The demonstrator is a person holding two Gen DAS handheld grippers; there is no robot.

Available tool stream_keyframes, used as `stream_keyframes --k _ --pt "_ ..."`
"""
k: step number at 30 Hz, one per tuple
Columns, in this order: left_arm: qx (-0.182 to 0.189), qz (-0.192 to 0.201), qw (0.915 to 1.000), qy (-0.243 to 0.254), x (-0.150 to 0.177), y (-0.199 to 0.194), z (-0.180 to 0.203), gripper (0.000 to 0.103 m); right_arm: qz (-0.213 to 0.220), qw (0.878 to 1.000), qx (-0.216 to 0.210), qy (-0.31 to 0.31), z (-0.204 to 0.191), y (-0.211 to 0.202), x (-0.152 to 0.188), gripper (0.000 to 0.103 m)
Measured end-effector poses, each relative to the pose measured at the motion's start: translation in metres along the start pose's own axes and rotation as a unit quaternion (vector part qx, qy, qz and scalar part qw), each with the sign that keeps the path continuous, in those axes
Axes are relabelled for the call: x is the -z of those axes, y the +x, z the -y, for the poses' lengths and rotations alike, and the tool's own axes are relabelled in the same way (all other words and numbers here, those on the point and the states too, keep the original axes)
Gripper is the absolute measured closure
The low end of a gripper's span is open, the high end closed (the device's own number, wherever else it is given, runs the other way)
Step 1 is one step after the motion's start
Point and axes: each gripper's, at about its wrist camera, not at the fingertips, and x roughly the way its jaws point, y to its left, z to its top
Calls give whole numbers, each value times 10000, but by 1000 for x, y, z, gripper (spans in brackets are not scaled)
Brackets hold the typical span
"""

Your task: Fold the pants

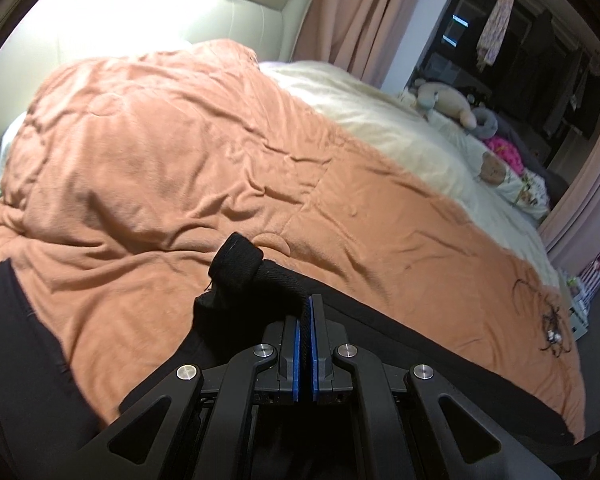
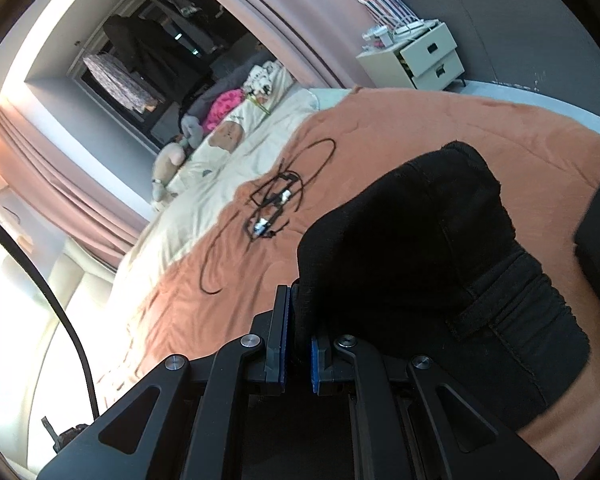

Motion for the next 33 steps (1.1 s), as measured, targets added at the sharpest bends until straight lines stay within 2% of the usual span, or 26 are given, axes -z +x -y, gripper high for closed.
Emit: stream_keyframes --k 9,14,18,19,20,21,22,23,25,30,33 --pt "-297 -494 9983 80 -4 87 8 99 -288 9991 294 -66 -12 60 -15 98" --pt "-377 -673 9970 74 -2 119 8 99 -413 9983 422 -34 -13 83 -19 98" --pt "-303 -789 9964 -84 -1 133 4 93 -503 9976 466 -47 -16 92 -24 96" --pt "-274 -787 9965 -118 -1 134 3 87 -544 9974 474 -30 -16 94 -26 94" --pt "-229 -786 9965 -155 -1 135 2 82 -590 9972 469 2 -16 95 -27 87" --pt "-142 -783 9966 -195 -1 134 2 71 -632 9971 409 57 -15 96 -28 81" --pt "-62 -773 9967 -228 -1 134 2 61 -643 9973 327 100 -14 97 -29 65" --pt "-23 -766 9968 -226 -1 134 3 59 -624 9977 249 125 -15 95 -29 51" --pt "73 -804 9967 -130 1 135 9 58 -603 9981 133 81 -17 92 -29 41" --pt "160 -744 9971 1 0 131 18 58 -678 9976 -9 -139 -24 80 -24 41" --pt "168 -756 9970 15 1 120 15 54 -712 9968 16 -366 -27 72 -20 41"
